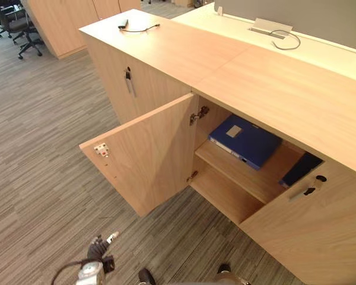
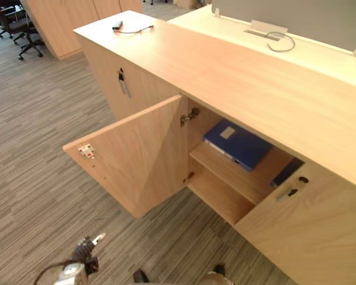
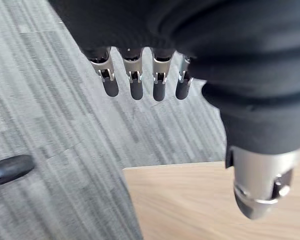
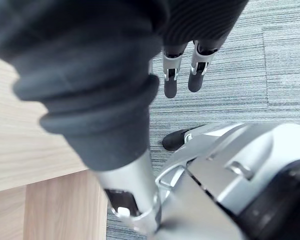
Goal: Walk over to the cabinet, pick up the folder, carry it to the office cabinet, place the folder inside the office cabinet, then close the office cabinet door
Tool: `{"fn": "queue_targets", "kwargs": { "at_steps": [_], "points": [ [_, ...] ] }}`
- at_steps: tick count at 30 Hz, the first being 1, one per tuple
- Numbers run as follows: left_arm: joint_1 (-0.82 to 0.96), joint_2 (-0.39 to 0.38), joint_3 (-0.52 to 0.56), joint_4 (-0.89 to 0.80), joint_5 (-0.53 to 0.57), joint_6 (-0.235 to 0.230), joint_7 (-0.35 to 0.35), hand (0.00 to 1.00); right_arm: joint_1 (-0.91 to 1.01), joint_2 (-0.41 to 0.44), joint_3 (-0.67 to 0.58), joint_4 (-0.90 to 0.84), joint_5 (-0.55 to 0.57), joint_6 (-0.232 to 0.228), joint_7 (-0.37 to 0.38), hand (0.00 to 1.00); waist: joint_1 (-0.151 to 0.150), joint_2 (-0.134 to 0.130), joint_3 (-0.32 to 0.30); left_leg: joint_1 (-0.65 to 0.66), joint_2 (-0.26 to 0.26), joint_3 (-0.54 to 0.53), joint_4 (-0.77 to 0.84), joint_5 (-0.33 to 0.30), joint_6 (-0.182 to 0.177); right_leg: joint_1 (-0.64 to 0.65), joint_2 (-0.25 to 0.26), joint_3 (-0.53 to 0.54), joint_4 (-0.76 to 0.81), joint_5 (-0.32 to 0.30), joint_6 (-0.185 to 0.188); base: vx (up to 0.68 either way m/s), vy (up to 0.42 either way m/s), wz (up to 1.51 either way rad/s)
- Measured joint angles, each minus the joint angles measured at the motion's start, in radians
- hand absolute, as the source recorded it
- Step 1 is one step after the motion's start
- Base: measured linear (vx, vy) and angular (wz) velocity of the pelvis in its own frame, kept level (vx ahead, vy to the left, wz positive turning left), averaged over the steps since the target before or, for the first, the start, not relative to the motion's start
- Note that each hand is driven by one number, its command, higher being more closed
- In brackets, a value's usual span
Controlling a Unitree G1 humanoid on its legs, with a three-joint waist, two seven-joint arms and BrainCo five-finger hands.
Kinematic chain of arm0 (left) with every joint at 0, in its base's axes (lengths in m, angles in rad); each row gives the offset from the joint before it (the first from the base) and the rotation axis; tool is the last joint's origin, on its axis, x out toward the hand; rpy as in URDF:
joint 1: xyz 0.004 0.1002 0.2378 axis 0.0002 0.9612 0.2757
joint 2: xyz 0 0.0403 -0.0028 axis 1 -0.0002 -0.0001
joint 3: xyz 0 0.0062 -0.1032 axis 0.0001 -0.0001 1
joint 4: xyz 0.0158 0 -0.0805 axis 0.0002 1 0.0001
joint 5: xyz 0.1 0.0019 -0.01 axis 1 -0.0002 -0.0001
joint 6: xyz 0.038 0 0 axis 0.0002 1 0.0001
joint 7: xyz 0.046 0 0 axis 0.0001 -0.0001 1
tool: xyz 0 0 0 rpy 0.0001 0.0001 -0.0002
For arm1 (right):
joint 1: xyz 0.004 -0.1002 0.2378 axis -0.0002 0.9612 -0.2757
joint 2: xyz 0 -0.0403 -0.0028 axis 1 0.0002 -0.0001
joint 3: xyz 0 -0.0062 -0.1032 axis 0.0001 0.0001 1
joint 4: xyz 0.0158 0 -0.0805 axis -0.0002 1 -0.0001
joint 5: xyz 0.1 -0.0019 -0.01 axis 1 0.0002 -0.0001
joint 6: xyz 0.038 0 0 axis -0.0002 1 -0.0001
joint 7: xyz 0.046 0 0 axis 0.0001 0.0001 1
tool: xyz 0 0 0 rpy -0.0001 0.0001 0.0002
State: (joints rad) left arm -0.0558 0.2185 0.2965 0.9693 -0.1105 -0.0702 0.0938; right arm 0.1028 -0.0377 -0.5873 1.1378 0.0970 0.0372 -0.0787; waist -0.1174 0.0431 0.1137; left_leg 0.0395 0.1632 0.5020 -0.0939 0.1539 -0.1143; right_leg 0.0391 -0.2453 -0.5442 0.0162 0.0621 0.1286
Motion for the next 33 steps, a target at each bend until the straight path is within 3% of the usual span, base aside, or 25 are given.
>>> {"fn": "queue_targets", "kwargs": {
  "at_steps": [6,8,12,21,33],
  "points": [
    [-0.191,0.209,0.055,0.086,0.027,0.020,0.006,0.00,0.003,-0.003,0.000,0.001,0.001,0.002,0.020,0.00,-0.010,-0.008,-0.012,0.005,0.002,0.038,0.005,0.004,0.004,-0.017,0.010,0.039,-0.009,0.027,-0.008,0.00,-0.026,-0.19],
    [-0.277,0.298,0.082,0.149,0.027,0.033,0.015,0.00,0.010,0.002,0.001,0.002,0.007,0.002,0.031,0.00,-0.031,-0.021,-0.018,0.019,0.001,0.057,0.006,0.004,0.004,-0.017,0.010,0.058,-0.009,0.028,-0.008,0.02,-0.023,-0.25],
    [-0.389,0.382,0.081,0.163,0.049,0.044,0.020,0.00,0.036,0.010,0.000,0.001,0.042,0.000,0.040,0.00,-0.049,-0.044,-0.024,0.041,0.001,0.087,0.006,-0.002,-0.001,-0.019,0.012,0.088,-0.009,0.028,-0.008,0.00,-0.020,-0.23],
    [-0.545,0.416,-0.143,0.142,0.213,0.046,0.037,0.00,0.125,0.021,-0.103,0.038,0.070,0.002,0.069,0.00,-0.070,-0.043,-0.023,0.051,0.000,0.100,0.006,-0.015,-0.001,-0.019,0.011,0.096,-0.008,0.028,-0.008,0.00,-0.004,-0.04],
    [-0.522,0.416,-0.461,-0.012,0.267,0.042,0.010,0.00,0.118,0.044,-0.162,0.025,0.074,-0.001,0.070,0.00,-0.016,-0.050,-0.018,0.046,-0.011,0.081,0.005,-0.015,0.000,-0.010,-0.005,0.077,0.000,0.028,-0.009,-0.02,-0.015,0.07]
  ]
}}
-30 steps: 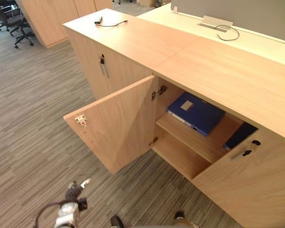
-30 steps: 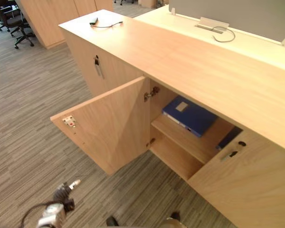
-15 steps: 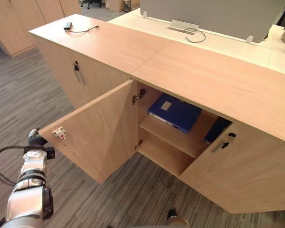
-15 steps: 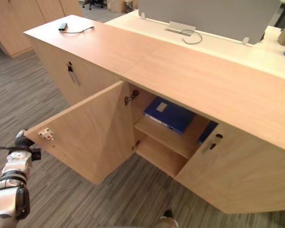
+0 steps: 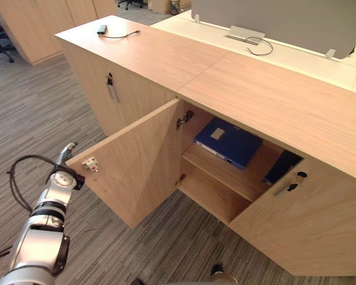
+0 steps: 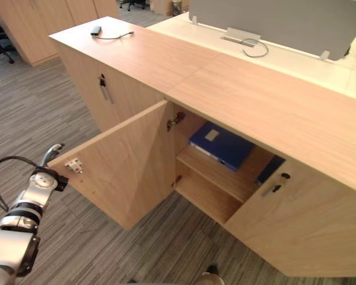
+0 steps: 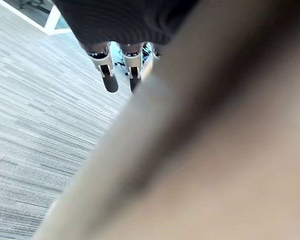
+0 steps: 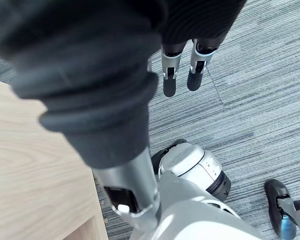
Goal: Walk over to the cabinet, pick up the folder, carry it to the office cabinet, place the folder inside the office cabinet, then close the office cabinet door
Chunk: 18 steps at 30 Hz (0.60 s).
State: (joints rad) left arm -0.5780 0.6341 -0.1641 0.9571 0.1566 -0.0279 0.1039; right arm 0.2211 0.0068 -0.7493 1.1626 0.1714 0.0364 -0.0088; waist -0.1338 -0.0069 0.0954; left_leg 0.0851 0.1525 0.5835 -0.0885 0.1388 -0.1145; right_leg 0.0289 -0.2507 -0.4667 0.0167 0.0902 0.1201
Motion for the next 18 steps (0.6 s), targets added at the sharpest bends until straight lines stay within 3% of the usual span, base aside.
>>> {"fn": "queue_targets", "kwargs": {
  "at_steps": [3,6,10,14,18],
  "points": [
    [0.043,-0.004,-0.099,-0.113,0.049,-0.011,-0.013,0.00,-0.005,-0.001,-0.001,-0.043,-0.001,-0.004,-0.001,0.00,0.013,-0.001,0.000,-0.008,-0.013,-0.017,-0.001,0.000,0.001,0.002,-0.018,-0.024,0.010,-0.001,0.001,-0.03,0.003,0.19],
    [0.128,-0.056,-0.175,-0.231,0.059,-0.040,-0.022,0.00,-0.015,-0.003,0.007,-0.074,-0.001,-0.020,-0.005,0.00,0.014,-0.003,0.002,-0.021,-0.031,-0.037,-0.001,0.001,0.006,0.003,-0.040,-0.045,0.014,-0.001,0.001,-0.02,0.015,0.22],
    [0.281,-0.189,-0.213,-0.331,-0.112,-0.081,-0.065,0.00,-0.018,0.003,0.035,-0.080,-0.030,-0.021,-0.011,0.00,0.016,-0.006,0.004,-0.020,-0.040,-0.039,-0.005,-0.003,0.011,0.003,-0.051,-0.046,0.016,-0.002,-0.001,0.00,0.001,0.01],
    [0.420,-0.335,-0.303,-0.390,-0.237,-0.101,-0.160,0.00,-0.019,0.015,0.036,-0.078,-0.037,-0.020,-0.015,0.00,0.014,-0.007,0.004,-0.017,-0.035,-0.037,-0.004,-0.006,0.010,0.003,-0.043,-0.043,0.009,-0.003,0.000,0.01,-0.031,-0.07],
    [0.498,-0.374,-0.343,-0.391,-0.274,-0.099,-0.241,0.00,-0.015,0.018,0.036,-0.067,-0.037,-0.018,-0.014,0.00,0.008,-0.005,0.003,-0.011,-0.016,-0.023,0.000,-0.005,0.009,0.000,-0.021,-0.033,0.006,-0.002,0.002,0.01,-0.046,-0.13]
  ]
}}
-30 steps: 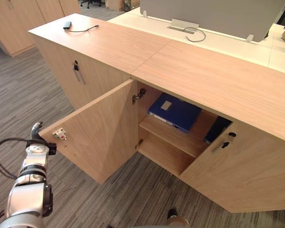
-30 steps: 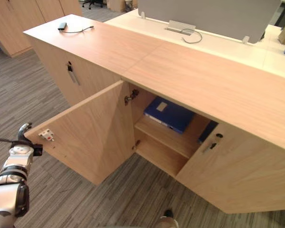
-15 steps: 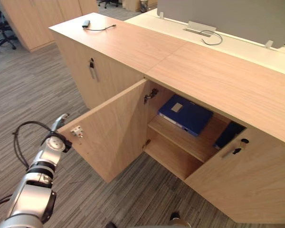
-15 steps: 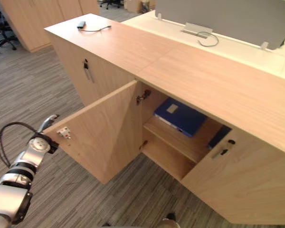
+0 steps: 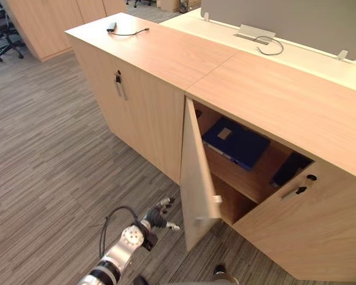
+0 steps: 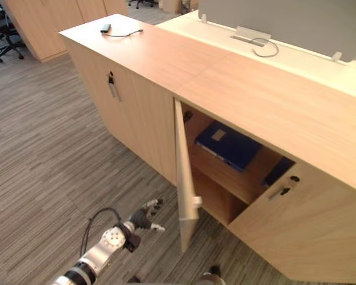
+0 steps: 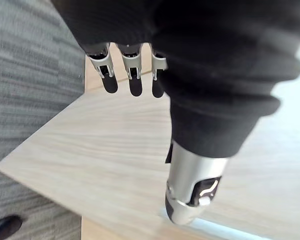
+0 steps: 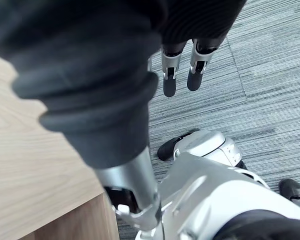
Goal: Walk over to the cabinet, pick up the folder, carry it to the office cabinet, place the folder inside the office cabinet, then close the office cabinet door
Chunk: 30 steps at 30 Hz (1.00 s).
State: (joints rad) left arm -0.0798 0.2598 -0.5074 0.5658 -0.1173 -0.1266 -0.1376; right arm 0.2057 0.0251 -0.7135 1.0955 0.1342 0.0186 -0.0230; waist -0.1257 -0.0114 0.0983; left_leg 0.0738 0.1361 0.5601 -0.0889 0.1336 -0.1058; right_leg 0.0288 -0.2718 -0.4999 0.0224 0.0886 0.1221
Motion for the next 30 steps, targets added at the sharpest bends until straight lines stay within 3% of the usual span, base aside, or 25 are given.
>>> {"fn": "queue_targets", "kwargs": {
  "at_steps": [9,14,16,20,22,24,25,26,27,28,30],
  "points": [
    [0.065,-0.026,0.024,-0.008,-0.017,0.007,-0.042,0.00,0.007,-0.001,0.000,0.008,-0.037,0.019,0.019,0.00,-0.020,0.005,-0.003,0.010,0.011,0.026,0.000,-0.002,-0.004,-0.007,0.010,0.018,0.001,-0.001,-0.001,-0.02,-0.030,-0.07],
    [0.101,-0.087,0.108,-0.005,-0.130,0.012,-0.028,0.00,0.029,0.000,0.010,0.007,-0.037,0.020,0.020,0.00,-0.048,0.016,-0.009,0.011,0.026,0.035,0.014,-0.015,-0.013,-0.014,0.014,0.027,0.016,-0.015,-0.004,-0.01,-0.036,-0.06],
    [0.105,-0.109,0.156,0.036,-0.170,0.010,-0.007,0.00,0.044,0.004,0.029,0.005,-0.035,0.019,0.019,0.00,-0.050,0.017,-0.011,0.004,0.049,0.041,0.062,-0.042,-0.020,-0.020,0.018,0.038,0.044,-0.038,-0.010,0.00,-0.087,-0.12],
    [0.106,-0.145,0.314,0.196,-0.234,0.009,0.068,0.00,0.062,-0.010,0.091,-0.002,-0.033,0.018,0.007,0.00,-0.052,0.035,-0.017,-0.060,0.172,0.043,0.265,-0.131,-0.008,-0.043,0.072,0.041,0.105,-0.111,-0.031,0.04,-0.173,-0.18],
    [0.109,-0.159,0.385,0.273,-0.254,0.008,0.114,0.00,0.063,-0.017,0.122,0.003,-0.024,0.013,-0.011,0.00,-0.047,0.035,-0.015,-0.081,0.229,0.035,0.368,-0.123,0.008,-0.043,0.094,0.050,0.140,-0.148,-0.046,0.07,-0.189,-0.17],
    [0.134,-0.180,0.479,0.341,-0.283,0.008,0.173,0.00,0.059,-0.032,0.171,-0.009,0.002,-0.004,-0.030,0.00,-0.041,0.031,-0.006,-0.156,0.280,-0.100,0.580,-0.065,0.049,-0.021,0.110,0.091,0.156,-0.163,-0.066,0.08,-0.230,-0.35],
    [0.137,-0.185,0.500,0.359,-0.291,0.007,0.184,0.00,0.054,-0.034,0.190,-0.013,0.003,-0.005,-0.035,0.00,-0.033,0.022,0.008,-0.182,0.282,-0.146,0.634,-0.064,0.038,-0.011,0.109,0.107,0.154,-0.166,-0.071,0.11,-0.141,-0.68],
    [0.142,-0.201,0.534,0.406,-0.303,0.006,0.194,0.00,0.033,-0.051,0.215,-0.019,0.003,-0.011,-0.046,0.00,-0.013,0.024,0.018,-0.205,0.235,-0.222,0.698,-0.144,-0.016,-0.006,0.097,0.153,0.156,-0.169,-0.079,0.09,-0.041,-0.98],
    [0.151,-0.209,0.569,0.442,-0.316,0.005,0.199,0.00,0.006,-0.060,0.240,-0.022,0.003,-0.019,-0.055,0.00,0.004,0.026,0.022,-0.217,0.171,-0.279,0.717,-0.230,-0.029,-0.013,0.096,0.203,0.156,-0.176,-0.093,0.10,0.021,-1.04],
    [0.149,-0.207,0.590,0.444,-0.321,-0.001,0.201,0.00,-0.004,-0.059,0.247,-0.023,0.003,-0.022,-0.058,0.00,0.009,0.027,0.023,-0.226,0.138,-0.308,0.714,-0.266,-0.030,-0.013,0.099,0.219,0.155,-0.176,-0.094,0.05,0.047,-0.92],
    [0.168,-0.209,0.659,0.453,-0.322,-0.008,0.207,0.00,-0.043,-0.060,0.274,-0.025,0.003,-0.030,-0.058,0.00,0.033,0.030,0.027,-0.227,0.022,-0.407,0.613,-0.318,-0.039,-0.015,0.115,0.293,0.153,-0.178,-0.095,0.06,0.100,-1.07]
  ]
}}
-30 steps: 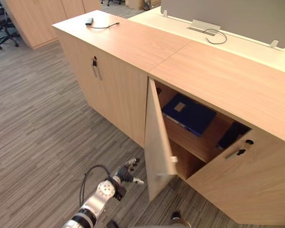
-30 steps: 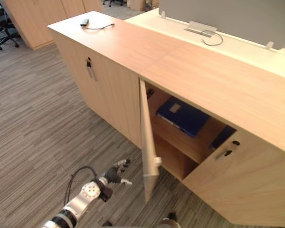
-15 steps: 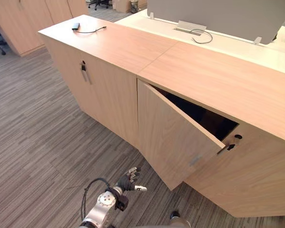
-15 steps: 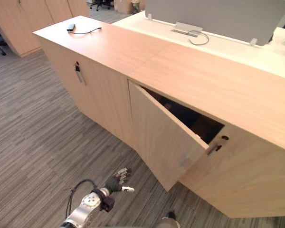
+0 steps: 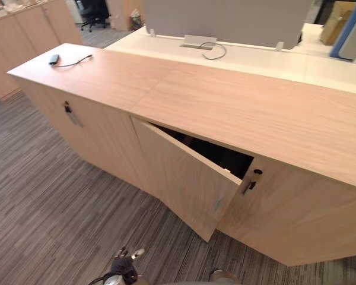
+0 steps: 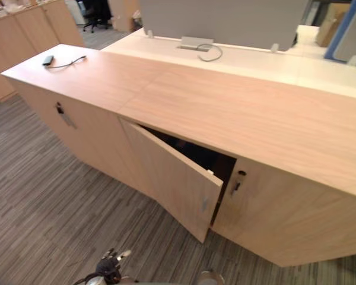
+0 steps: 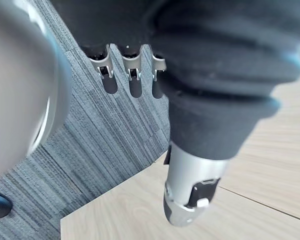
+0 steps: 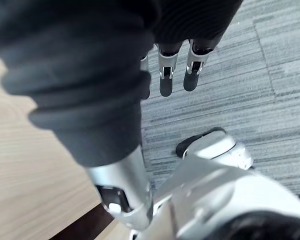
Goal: Walk over to the cabinet, pick up the folder, carry it to the office cabinet, place the folder inside the office cabinet, then close the office cabinet door
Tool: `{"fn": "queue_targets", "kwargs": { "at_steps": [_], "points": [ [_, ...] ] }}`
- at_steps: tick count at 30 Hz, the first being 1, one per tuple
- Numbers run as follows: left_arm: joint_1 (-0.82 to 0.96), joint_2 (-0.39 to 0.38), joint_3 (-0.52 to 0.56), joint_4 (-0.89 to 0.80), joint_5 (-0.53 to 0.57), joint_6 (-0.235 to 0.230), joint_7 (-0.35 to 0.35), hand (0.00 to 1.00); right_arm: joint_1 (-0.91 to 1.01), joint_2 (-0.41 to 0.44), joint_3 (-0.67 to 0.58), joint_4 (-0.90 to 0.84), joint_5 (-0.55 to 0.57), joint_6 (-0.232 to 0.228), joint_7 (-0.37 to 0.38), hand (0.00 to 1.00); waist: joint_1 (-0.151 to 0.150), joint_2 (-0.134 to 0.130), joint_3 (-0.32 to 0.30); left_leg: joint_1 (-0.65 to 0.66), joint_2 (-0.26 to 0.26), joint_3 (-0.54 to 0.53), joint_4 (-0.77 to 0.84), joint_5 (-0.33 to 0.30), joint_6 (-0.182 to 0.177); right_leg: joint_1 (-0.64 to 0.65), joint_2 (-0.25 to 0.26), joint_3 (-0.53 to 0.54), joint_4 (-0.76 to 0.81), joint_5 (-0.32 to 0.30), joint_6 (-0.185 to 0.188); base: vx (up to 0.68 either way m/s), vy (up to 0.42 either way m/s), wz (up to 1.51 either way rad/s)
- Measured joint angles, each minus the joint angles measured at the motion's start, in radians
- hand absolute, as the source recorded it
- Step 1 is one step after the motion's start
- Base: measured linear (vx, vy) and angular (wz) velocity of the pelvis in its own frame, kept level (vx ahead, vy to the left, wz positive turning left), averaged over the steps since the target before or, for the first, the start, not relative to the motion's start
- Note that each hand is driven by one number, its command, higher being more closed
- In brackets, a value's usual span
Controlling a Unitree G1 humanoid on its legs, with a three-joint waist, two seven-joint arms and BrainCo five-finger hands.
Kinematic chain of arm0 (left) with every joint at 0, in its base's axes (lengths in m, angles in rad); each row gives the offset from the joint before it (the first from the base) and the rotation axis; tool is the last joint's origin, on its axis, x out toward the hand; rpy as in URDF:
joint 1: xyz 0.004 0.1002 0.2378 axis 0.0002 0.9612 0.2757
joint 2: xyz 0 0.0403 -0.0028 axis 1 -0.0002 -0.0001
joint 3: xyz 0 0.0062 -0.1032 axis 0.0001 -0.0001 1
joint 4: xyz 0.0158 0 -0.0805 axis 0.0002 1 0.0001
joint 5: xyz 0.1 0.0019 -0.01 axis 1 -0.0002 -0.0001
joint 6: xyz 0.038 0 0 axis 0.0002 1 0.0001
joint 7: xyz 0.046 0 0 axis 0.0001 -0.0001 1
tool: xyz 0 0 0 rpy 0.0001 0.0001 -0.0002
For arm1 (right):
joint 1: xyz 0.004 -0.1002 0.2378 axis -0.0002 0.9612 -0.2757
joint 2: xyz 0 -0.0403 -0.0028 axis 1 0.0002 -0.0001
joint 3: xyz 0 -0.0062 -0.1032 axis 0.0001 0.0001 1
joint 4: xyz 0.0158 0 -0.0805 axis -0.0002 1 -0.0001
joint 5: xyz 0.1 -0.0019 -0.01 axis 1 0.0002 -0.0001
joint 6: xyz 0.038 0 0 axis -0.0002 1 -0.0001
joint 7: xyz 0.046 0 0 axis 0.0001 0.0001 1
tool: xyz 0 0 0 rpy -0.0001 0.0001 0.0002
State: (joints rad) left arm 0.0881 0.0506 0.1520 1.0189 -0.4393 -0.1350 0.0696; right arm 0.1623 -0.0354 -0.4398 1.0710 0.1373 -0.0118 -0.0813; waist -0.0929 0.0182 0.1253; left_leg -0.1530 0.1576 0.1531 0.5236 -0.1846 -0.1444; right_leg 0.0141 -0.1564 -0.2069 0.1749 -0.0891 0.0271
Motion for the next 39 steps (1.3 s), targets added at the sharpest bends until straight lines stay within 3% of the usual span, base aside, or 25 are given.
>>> {"fn": "queue_targets", "kwargs": {
  "at_steps": [1,2,3,4,6,10,13,18,22,25,27,30,33,39],
  "points": [
    [0.012,-0.010,0.055,0.013,0.007,-0.001,0.001,0.00,-0.018,0.000,0.001,-0.006,0.001,-0.002,0.003,0.00,0.008,0.007,0.005,0.011,-0.043,-0.068,-0.112,0.002,0.000,-0.007,0.019,0.037,-0.002,0.000,0.002,0.06,0.131,-1.14],
    [0.018,-0.017,0.086,0.014,0.007,-0.001,0.001,0.00,-0.020,-0.001,0.002,-0.016,0.001,-0.003,0.003,0.00,0.012,0.015,0.007,0.023,-0.053,-0.103,-0.181,0.007,-0.001,-0.008,0.033,0.055,-0.002,-0.001,0.007,0.07,0.150,-1.21],
    [0.037,-0.029,0.154,0.017,0.008,-0.001,0.003,0.00,-0.018,-0.002,0.005,-0.019,0.001,-0.008,0.003,0.00,0.035,0.030,0.005,0.049,-0.060,-0.118,-0.217,0.067,0.065,-0.004,0.053,0.100,-0.006,-0.003,0.019,0.12,0.171,-0.94],
    [0.055,-0.039,0.224,0.023,0.017,-0.001,0.007,0.00,0.001,0.011,0.008,-0.030,-0.001,-0.008,0.007,0.00,0.037,-0.002,-0.008,0.076,-0.074,-0.094,-0.259,0.069,0.071,0.020,0.044,0.108,-0.049,0.008,0.030,0.19,0.186,-0.72],
    [0.059,-0.052,0.304,0.023,0.035,0.000,0.012,0.00,0.026,0.031,0.004,-0.033,-0.003,-0.007,0.013,0.00,0.042,-0.027,-0.017,0.101,-0.101,-0.066,-0.324,0.089,0.088,0.024,0.014,0.109,-0.084,0.026,0.044,0.24,0.147,-0.17],
    [0.080,-0.076,0.388,0.040,0.047,0.000,0.013,0.00,0.028,0.037,-0.042,-0.004,0.001,0.003,0.023,0.00,0.050,-0.026,-0.054,0.157,-0.140,-0.011,-0.443,0.126,0.109,0.028,-0.019,0.138,-0.140,0.048,0.077,0.22,0.092,-0.29],
    [0.081,-0.083,0.427,0.053,0.057,0.016,0.002,0.00,0.027,0.038,-0.072,0.025,0.001,0.008,0.038,0.00,0.053,-0.028,-0.060,0.210,-0.143,0.015,-0.468,0.126,0.109,0.060,-0.020,0.138,-0.154,0.051,0.079,0.18,0.055,-0.26],
    [0.069,-0.084,0.397,0.052,0.086,0.028,-0.040,0.00,0.016,0.033,-0.088,0.035,-0.001,0.024,0.051,0.00,0.060,-0.021,-0.069,0.262,-0.142,0.069,-0.489,0.126,0.110,0.046,-0.018,0.160,-0.116,0.051,0.079,0.10,0.028,-0.38],
    [0.041,-0.081,0.331,0.051,0.169,0.027,-0.039,0.00,-0.003,0.025,-0.089,0.029,-0.001,0.031,0.051,0.00,0.068,-0.006,-0.061,0.285,-0.131,0.111,-0.485,0.127,0.111,-0.035,-0.021,0.125,0.028,0.047,0.079,-0.03,0.025,-0.44],
    [0.033,-0.073,0.290,0.041,0.222,0.018,-0.029,0.00,-0.008,0.034,-0.112,0.005,-0.001,0.028,0.046,0.00,0.066,-0.011,-0.040,0.312,-0.137,0.138,-0.495,0.120,0.121,-0.085,-0.104,-0.200,0.186,-0.012,0.026,-0.10,-0.014,-0.26],
    [0.034,-0.063,0.267,0.042,0.244,0.019,-0.026,0.00,-0.010,0.042,-0.133,0.002,0.000,0.027,0.041,0.00,0.066,-0.020,-0.033,0.318,-0.148,0.148,-0.507,0.106,0.125,-0.086,-0.133,-0.294,0.208,-0.048,0.027,-0.15,-0.030,-0.09],
    [0.034,-0.065,0.255,0.042,0.264,0.022,-0.026,0.00,-0.011,0.036,-0.152,0.009,-0.001,0.033,0.042,0.00,0.072,-0.003,-0.026,0.312,-0.109,0.156,-0.500,0.100,0.113,-0.054,-0.064,-0.307,0.098,-0.026,0.025,-0.14,-0.087,-0.15],
    [0.033,-0.061,0.253,0.042,0.275,0.022,-0.031,0.00,-0.014,0.037,-0.153,0.024,-0.001,0.037,0.041,0.00,0.073,-0.006,-0.023,0.307,-0.070,0.159,-0.503,0.102,0.107,-0.033,-0.003,-0.312,0.019,-0.006,0.015,-0.06,-0.083,-0.17],
    [0.030,-0.047,0.205,0.043,0.279,0.022,-0.038,0.00,-0.020,0.030,-0.143,0.034,-0.002,0.037,0.038,0.00,0.071,-0.006,-0.022,0.299,-0.056,0.137,-0.499,0.115,0.081,-0.030,0.029,-0.310,-0.012,0.037,-0.012,0.02,-0.027,-0.03]
  ]
}}
